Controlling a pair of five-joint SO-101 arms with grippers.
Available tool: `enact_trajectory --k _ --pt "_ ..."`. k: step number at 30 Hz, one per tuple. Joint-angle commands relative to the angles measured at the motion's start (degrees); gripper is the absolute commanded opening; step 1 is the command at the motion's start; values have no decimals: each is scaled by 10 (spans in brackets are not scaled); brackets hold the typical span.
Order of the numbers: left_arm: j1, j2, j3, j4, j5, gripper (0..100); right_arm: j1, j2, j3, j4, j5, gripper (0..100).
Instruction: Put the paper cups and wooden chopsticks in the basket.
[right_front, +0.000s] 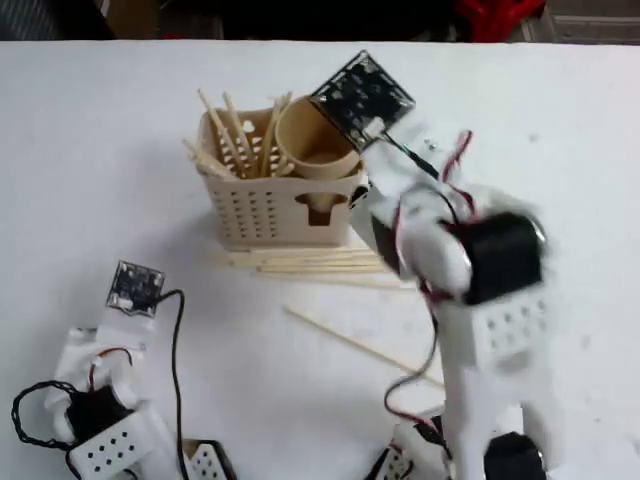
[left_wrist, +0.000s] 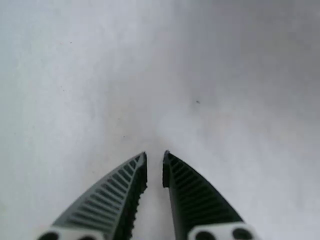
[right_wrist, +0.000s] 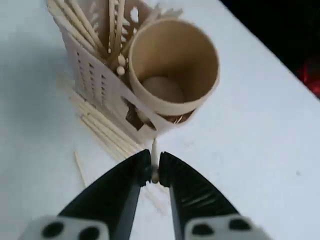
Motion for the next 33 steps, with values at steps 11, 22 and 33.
enact_trajectory --k 11,22,33 --pt "7 3 -2 2 0 76 -109 39 -274 -18 -42 16" --pt "7 3 -2 2 0 76 -209 131 -448 -27 -89 16" --pt "7 3 -2 4 0 76 -170 226 -447 -40 -86 16"
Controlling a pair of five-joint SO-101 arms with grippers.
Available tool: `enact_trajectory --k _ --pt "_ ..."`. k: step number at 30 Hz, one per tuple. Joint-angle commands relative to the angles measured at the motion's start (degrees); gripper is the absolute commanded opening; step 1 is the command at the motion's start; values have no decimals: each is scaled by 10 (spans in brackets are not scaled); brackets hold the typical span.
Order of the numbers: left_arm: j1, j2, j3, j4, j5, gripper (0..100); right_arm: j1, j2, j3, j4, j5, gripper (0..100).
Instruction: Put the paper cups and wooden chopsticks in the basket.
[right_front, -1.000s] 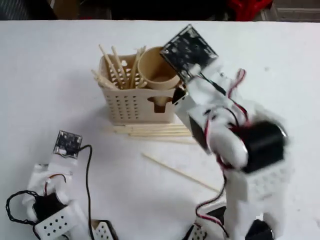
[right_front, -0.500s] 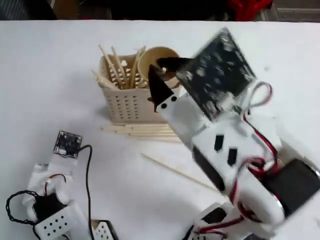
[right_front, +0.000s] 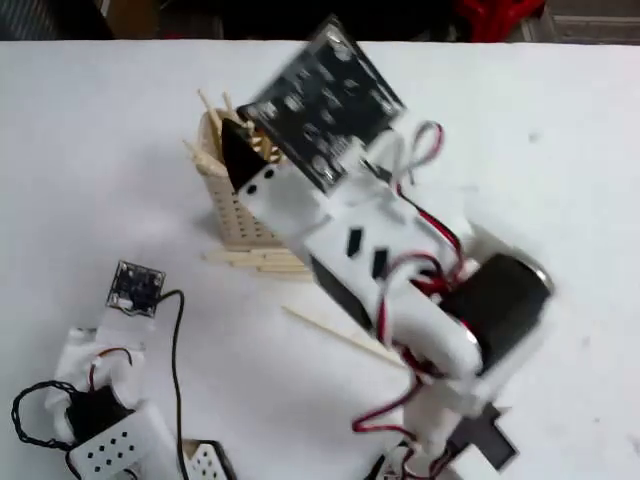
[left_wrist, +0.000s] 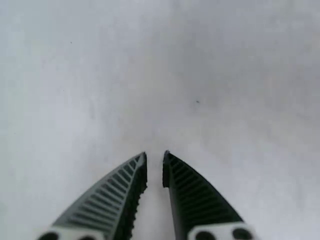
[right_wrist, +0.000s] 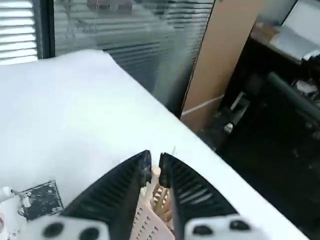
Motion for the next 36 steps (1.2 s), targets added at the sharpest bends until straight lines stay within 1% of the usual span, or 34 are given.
enact_trajectory --k 1,6,7,13,16,20,23,24,29,32,36 --pt "7 3 -2 4 0 76 26 32 -10 -11 -3 16" --pt "7 3 -2 4 0 76 37 107 -10 18 -3 22" --pt "7 3 -2 4 0 76 36 117 -10 25 -3 35" --pt "7 3 -2 4 0 76 37 118 -7 31 -2 230" --pt "7 3 -2 4 0 76 35 82 55 32 -2 243" --pt "7 3 -2 4 0 76 23 -11 200 31 -2 243" --pt "7 3 -2 4 0 76 15 -110 333 29 0 243" --pt "7 3 -2 4 0 76 7 -146 381 29 10 243" --pt "7 3 -2 4 0 76 -40 -302 665 19 106 209" --pt "7 3 -2 4 0 76 -43 -340 840 -37 141 208" --pt "7 3 -2 4 0 76 -42 -324 1031 -170 171 208"
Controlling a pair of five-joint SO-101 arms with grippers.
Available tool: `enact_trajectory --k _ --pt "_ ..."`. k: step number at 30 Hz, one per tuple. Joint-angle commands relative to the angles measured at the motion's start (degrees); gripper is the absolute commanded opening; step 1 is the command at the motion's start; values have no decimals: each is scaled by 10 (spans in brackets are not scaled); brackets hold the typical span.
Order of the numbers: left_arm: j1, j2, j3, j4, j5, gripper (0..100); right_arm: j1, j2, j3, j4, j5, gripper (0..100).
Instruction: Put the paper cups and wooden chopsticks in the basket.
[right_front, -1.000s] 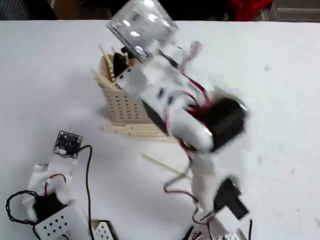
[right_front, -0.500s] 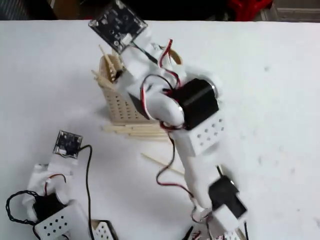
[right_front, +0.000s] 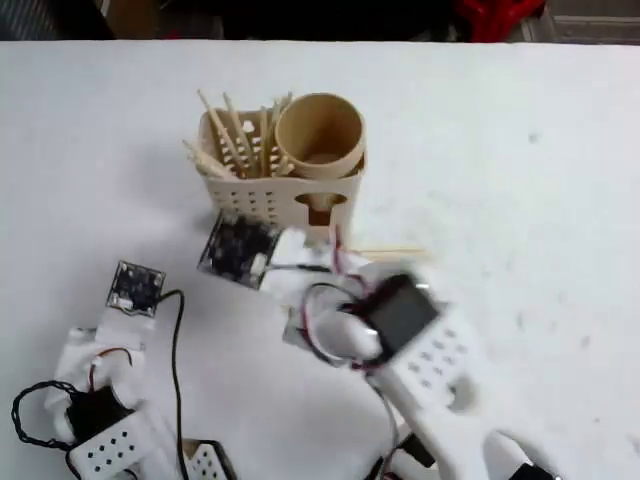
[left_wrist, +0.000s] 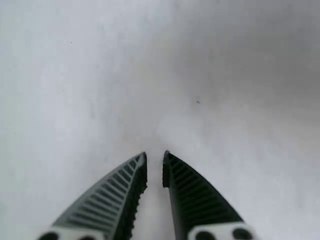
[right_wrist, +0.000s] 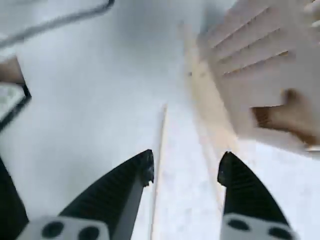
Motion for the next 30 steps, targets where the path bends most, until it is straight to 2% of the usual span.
enact_trajectory --k 1,4,8,16,21,24,27,30 --pt "7 3 -2 4 0 76 -5 8 164 -120 35 208" --pt "7 3 -2 4 0 76 -5 43 232 -204 47 208" --pt "7 3 -2 4 0 76 -1 102 245 -274 43 208" --pt "7 3 -2 4 0 76 68 235 244 -409 41 205" --pt "7 3 -2 4 0 76 73 290 244 -430 45 200" --pt "7 3 -2 4 0 76 76 300 229 -420 40 133" --pt "7 3 -2 4 0 76 74 300 228 -411 40 19" --pt "7 3 -2 4 0 76 78 298 229 -406 37 17"
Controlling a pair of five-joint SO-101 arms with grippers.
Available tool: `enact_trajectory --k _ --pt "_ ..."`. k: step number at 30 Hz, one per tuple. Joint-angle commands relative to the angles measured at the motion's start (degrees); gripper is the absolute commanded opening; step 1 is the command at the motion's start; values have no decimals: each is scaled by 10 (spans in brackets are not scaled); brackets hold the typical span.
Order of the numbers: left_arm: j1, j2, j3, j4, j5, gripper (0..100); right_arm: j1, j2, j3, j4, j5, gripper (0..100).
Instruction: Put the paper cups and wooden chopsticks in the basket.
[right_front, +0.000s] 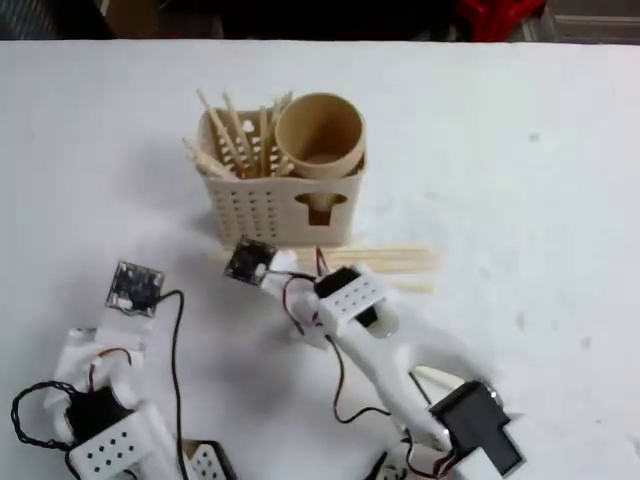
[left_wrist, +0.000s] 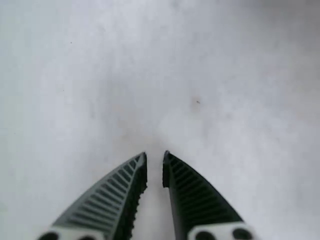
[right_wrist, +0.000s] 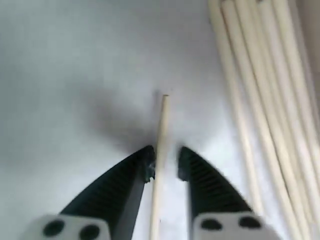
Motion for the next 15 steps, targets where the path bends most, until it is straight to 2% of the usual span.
enact_trajectory --k 1,7,15 --pt "7 3 -2 4 0 76 7 -3 0 20 -10 13" --pt "7 3 -2 4 0 76 6 -109 -4 82 -25 16" --pt "7 3 -2 4 0 76 4 -448 -52 220 -77 16"
